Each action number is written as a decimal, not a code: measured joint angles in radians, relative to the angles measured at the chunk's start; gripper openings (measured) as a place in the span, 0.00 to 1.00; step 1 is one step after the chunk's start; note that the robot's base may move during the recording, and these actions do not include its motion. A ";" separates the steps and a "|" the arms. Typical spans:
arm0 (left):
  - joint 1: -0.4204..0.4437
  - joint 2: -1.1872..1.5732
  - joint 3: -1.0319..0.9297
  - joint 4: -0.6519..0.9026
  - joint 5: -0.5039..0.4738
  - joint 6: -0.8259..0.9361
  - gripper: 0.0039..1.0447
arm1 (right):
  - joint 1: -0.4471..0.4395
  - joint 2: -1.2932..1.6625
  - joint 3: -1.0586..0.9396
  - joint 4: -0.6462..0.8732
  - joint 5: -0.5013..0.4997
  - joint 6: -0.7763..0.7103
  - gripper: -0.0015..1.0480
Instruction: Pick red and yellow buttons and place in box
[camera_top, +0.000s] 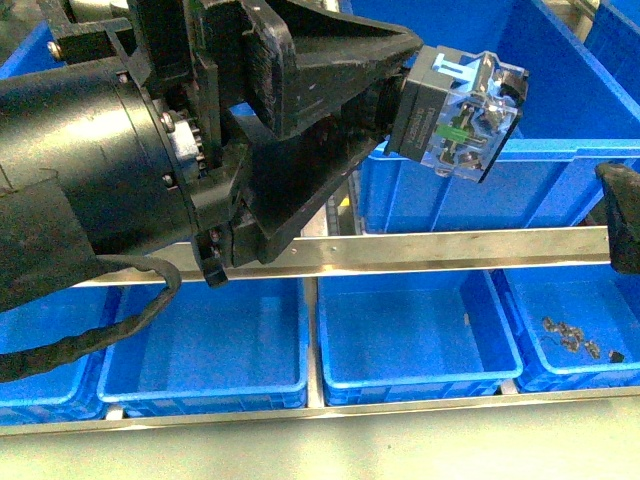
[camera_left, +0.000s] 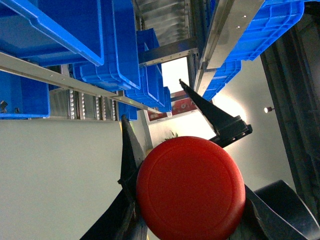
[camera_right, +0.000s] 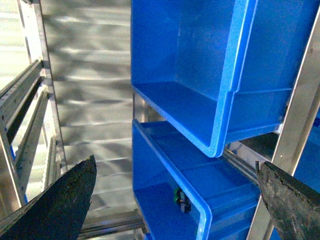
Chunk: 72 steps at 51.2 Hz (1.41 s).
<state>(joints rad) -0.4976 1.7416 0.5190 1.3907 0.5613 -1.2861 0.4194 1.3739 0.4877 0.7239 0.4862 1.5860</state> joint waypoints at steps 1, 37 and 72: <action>0.000 0.002 0.000 0.000 0.000 0.000 0.28 | 0.003 0.000 0.005 -0.002 0.000 0.006 0.93; -0.002 0.075 0.058 0.000 0.021 0.016 0.28 | 0.130 0.036 0.047 0.021 -0.013 0.083 0.93; -0.020 0.204 0.284 -0.006 0.015 0.074 0.28 | 0.121 0.039 0.042 0.040 -0.069 0.123 0.93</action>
<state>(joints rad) -0.5179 1.9453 0.8028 1.3849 0.5762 -1.2121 0.5404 1.4128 0.5301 0.7639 0.4175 1.7092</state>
